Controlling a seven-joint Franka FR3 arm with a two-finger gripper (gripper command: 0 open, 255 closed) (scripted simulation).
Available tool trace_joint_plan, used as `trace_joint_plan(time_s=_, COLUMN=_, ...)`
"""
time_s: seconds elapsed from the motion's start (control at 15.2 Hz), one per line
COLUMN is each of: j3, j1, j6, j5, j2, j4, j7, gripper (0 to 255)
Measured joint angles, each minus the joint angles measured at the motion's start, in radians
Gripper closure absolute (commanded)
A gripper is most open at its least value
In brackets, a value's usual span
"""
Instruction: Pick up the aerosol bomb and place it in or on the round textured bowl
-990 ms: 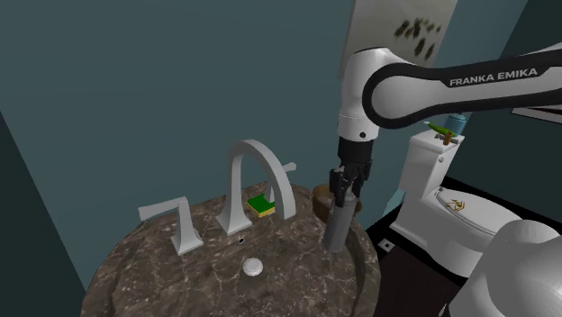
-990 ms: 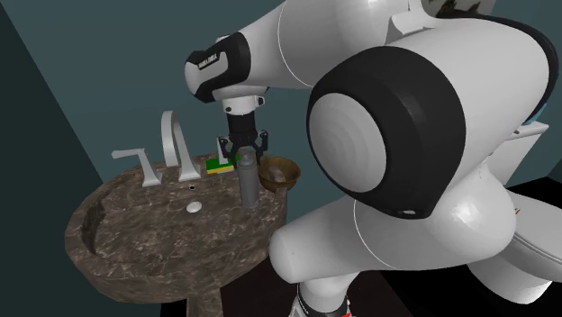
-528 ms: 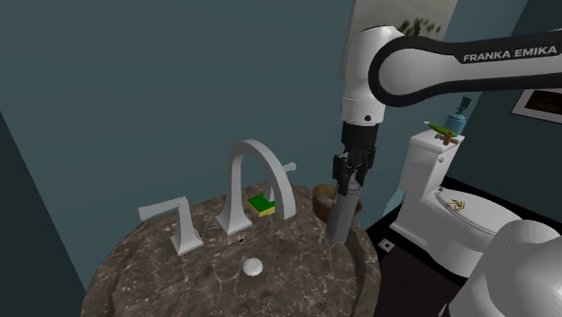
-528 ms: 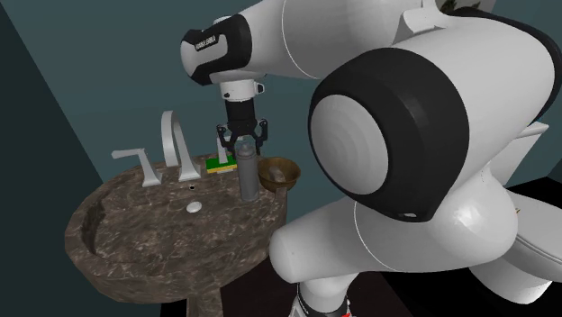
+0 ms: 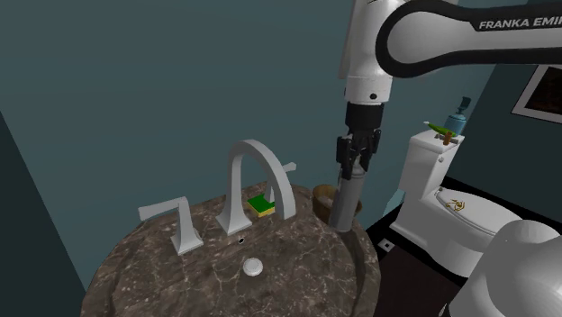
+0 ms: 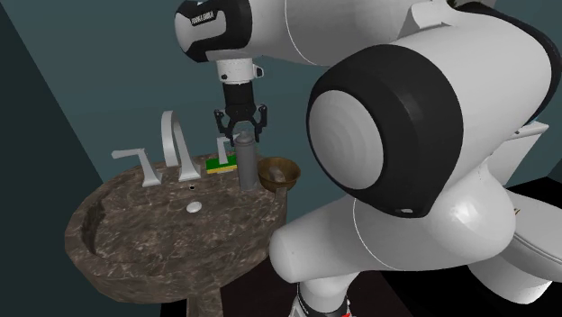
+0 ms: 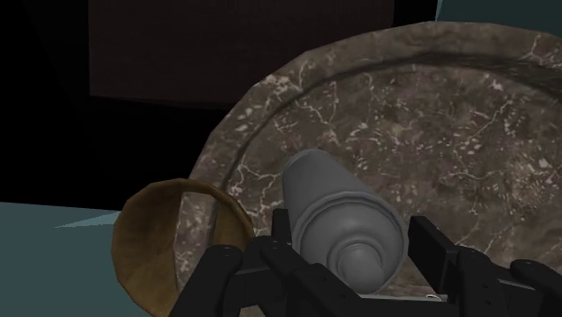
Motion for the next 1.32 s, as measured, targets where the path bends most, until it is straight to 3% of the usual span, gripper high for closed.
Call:
trace_joint_plan(time_s=0.46, j3=-0.007, j1=-0.003, j6=-0.093, j5=-0.006, j2=0.014, j4=0.106, j7=0.003, gripper=255)
trace_joint_plan(time_s=0.79, j3=-0.062, j1=-0.034, j6=-0.141, j5=-0.052, j2=0.093, j4=0.229, j7=-0.065, gripper=255)
trace_joint_plan(time_s=1.32, j3=-0.15, j1=-0.086, j6=-0.234, j5=-0.115, j2=0.308, j4=0.534, j7=-0.195, gripper=255)
